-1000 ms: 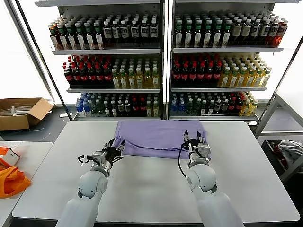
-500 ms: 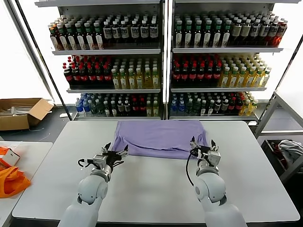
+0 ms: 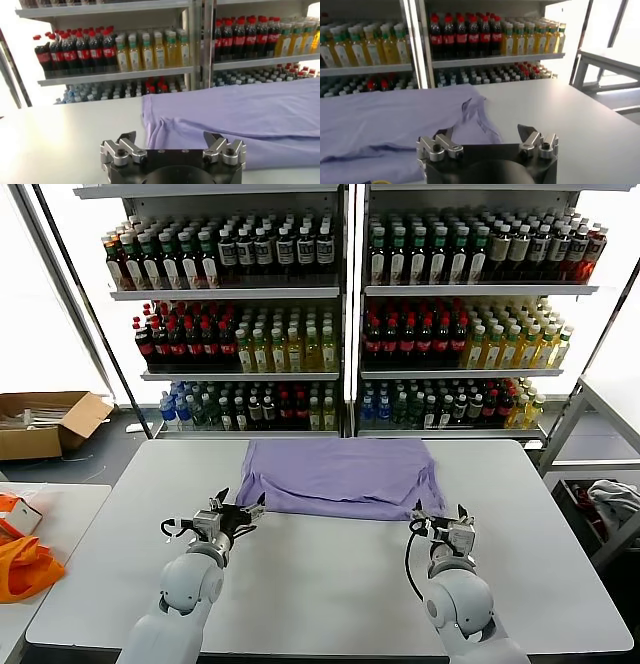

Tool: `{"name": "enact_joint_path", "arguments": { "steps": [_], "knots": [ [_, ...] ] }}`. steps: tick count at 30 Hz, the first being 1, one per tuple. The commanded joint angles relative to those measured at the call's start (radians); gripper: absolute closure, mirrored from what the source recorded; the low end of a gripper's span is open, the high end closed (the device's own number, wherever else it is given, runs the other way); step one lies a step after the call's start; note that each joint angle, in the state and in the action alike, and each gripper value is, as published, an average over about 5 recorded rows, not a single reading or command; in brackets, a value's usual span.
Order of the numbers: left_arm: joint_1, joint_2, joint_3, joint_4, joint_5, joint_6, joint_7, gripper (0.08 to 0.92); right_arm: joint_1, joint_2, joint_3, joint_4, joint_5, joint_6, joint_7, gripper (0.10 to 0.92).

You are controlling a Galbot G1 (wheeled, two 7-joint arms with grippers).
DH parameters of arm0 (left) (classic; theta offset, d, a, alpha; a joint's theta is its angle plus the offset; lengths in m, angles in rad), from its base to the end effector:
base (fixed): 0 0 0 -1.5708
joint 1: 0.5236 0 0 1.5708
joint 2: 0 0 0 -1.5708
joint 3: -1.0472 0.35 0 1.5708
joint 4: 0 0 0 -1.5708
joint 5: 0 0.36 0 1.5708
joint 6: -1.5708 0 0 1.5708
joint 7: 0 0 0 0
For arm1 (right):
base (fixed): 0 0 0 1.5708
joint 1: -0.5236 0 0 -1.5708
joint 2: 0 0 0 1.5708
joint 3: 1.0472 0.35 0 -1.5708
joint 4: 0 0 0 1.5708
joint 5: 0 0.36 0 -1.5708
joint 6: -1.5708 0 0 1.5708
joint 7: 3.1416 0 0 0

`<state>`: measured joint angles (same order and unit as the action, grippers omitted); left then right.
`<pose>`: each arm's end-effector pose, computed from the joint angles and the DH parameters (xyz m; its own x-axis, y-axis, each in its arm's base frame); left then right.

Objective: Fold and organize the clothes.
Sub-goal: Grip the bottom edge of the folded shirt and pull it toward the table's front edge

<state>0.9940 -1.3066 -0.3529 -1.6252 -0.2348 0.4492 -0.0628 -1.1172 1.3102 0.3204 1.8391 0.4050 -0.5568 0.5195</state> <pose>0.3715 0.0273 -0.3156 -0.9225 0.0880 0.3757 0.1184 0.9912 0.0586 0.3207 0.0021 -0.2872 -0.8843 0.1933 0.4251 0.1863 0.9808 -0.0584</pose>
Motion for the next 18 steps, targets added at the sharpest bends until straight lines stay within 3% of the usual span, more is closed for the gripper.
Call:
{"name": "enact_joint_path", "arguments": {
  "steps": [1,18],
  "knots": [
    [-0.038,0.0,0.01,0.054,0.003,0.022,-0.014,0.177,-0.007,-0.015,0.003,-0.026,-0.006,-0.025,-0.01,0.203],
    [-0.088,0.0,0.02,0.123,-0.013,0.042,-0.017,0.177,0.087,0.025,-0.004,-0.127,0.001,-0.021,-0.01,0.215]
  ]
}}
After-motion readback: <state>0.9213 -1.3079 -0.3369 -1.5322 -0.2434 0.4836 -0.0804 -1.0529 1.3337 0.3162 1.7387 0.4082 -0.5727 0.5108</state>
